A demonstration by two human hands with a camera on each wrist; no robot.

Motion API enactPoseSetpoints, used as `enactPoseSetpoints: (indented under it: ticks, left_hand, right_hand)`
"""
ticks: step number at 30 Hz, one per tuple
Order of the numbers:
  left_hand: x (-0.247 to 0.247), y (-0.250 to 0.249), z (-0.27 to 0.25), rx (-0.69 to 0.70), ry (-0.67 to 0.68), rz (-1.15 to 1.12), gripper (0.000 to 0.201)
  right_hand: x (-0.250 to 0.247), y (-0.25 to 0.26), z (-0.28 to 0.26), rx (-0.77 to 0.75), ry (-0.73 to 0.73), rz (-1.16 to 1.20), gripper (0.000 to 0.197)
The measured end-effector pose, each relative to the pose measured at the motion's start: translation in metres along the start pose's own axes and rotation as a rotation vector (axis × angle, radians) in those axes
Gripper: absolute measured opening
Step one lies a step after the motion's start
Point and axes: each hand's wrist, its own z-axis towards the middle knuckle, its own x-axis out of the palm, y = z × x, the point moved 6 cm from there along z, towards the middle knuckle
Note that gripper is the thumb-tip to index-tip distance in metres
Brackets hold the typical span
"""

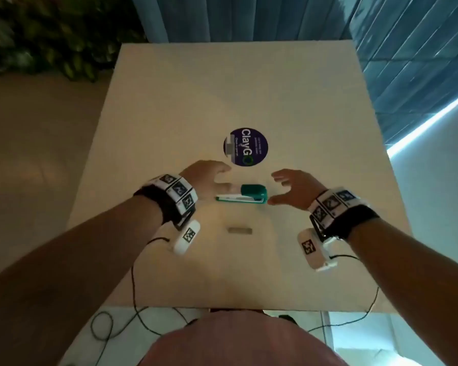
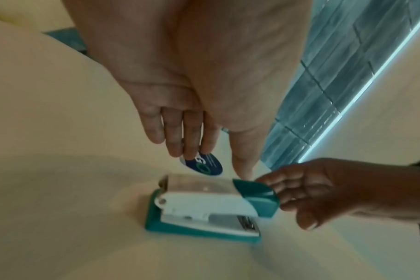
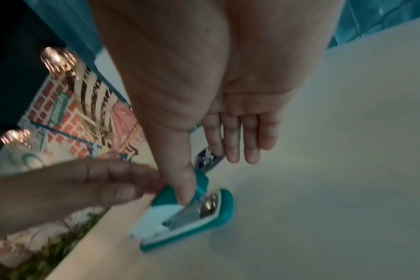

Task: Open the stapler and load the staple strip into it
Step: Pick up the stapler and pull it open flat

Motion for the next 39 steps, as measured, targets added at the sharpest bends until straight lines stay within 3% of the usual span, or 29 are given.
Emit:
enactPoseSetpoints:
  ticks: [6,10,13,18,23,30,35,39]
  left_hand:
    - [0.038,-0.037,0.016,0.108,0.089,0.122,0.071]
    - [0.046,-0.048,0.019,0.145,0.018,0.041,0.044]
    - [0.048,-0.050,0.022,0.161,-0.005,0.015,0.036]
    - [0.048,-0.043,0.021,0.198,-0.065,-0.030,0.032]
    - [0.020,-0.039,0.006,0.224,-0.169,-0.211,0.037]
    - [-0.032,0.005,-0.034,0.257,-0.249,-0.199,0.030]
    - [-0.045,0.050,-0.045,0.179,-0.293,-0.129,0.028]
    - [-0.035,0.081,-0.042,0.102,-0.255,-0.062,0.026]
  right_hand:
    - [0.026,0.006,0.015,-0.026,-0.033,-0.161,0.076]
    - [0.028,0.010,0.020,-0.070,-0.075,-0.198,0.054]
    - [0.030,0.006,0.022,-0.080,-0.069,-0.159,0.047]
    - [0.029,0.008,0.024,-0.100,-0.056,-0.167,0.044]
    - [0.026,0.001,0.023,-0.097,-0.116,-0.069,0.037]
    - [0.030,-0.002,0.026,-0.108,-0.114,-0.046,0.034]
    - [0.030,-0.003,0.026,-0.092,-0.121,-0.055,0.033]
    - [0.032,-0.003,0.026,-0.080,-0.124,-0.066,0.034]
